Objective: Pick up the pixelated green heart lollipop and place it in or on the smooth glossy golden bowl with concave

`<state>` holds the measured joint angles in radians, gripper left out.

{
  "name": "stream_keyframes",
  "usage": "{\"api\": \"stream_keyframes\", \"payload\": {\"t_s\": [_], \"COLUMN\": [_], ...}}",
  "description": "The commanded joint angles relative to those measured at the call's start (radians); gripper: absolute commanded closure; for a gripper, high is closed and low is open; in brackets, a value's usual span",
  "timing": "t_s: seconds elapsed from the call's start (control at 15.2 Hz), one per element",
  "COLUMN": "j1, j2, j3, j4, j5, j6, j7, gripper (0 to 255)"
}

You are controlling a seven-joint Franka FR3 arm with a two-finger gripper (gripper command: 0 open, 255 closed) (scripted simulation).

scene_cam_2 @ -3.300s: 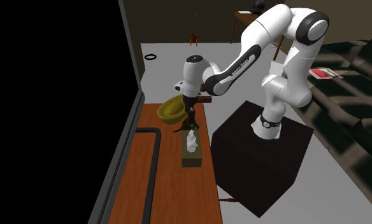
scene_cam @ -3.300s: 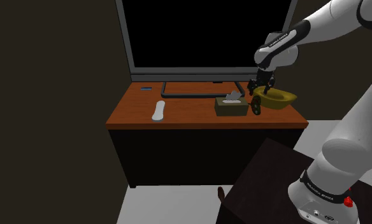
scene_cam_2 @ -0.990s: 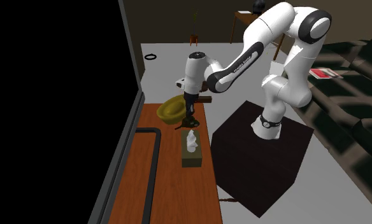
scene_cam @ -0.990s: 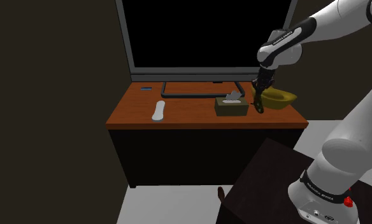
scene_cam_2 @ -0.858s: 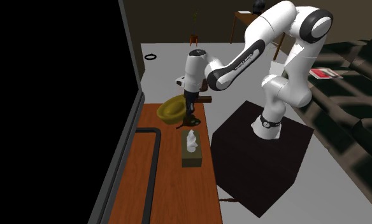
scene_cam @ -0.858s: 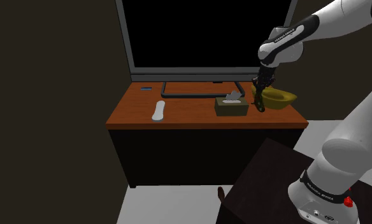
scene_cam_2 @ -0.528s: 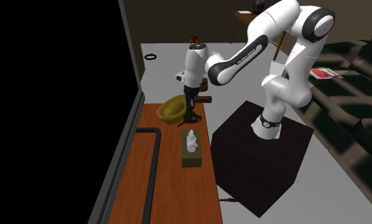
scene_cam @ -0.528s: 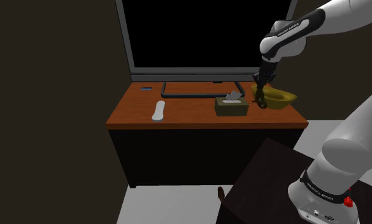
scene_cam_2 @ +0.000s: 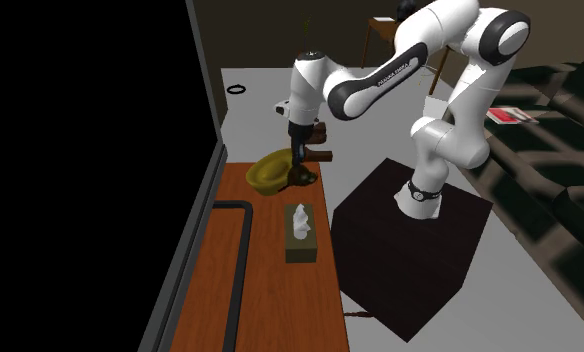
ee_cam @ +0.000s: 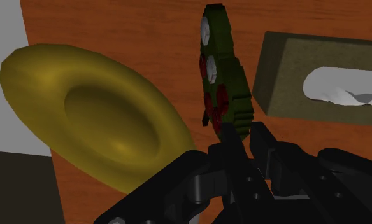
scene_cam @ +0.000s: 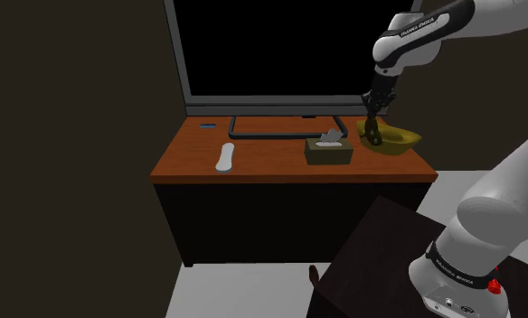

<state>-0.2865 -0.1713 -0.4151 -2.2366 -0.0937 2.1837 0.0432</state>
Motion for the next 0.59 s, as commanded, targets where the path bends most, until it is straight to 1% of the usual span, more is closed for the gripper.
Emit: {"api": "stream_keyframes", "payload": {"t_s": [0.0, 0.4, 0.46, 0.53], "j1": [-0.001, 0.0, 0.0, -0.007], "j2": [-0.013, -0.037, -0.037, -0.027], "j3": [0.002, 0.01, 0.01, -0.006], "j4": [0.017, 0.076, 0.076, 0.098], "j5": [-0.004, -0.01, -0.01, -0.005], "j6": [-0.029, -0.111, -0.111, -0.122], "j7": [0.002, 0.007, 0.007, -0.019], "gripper": [255, 255, 255, 255]}}
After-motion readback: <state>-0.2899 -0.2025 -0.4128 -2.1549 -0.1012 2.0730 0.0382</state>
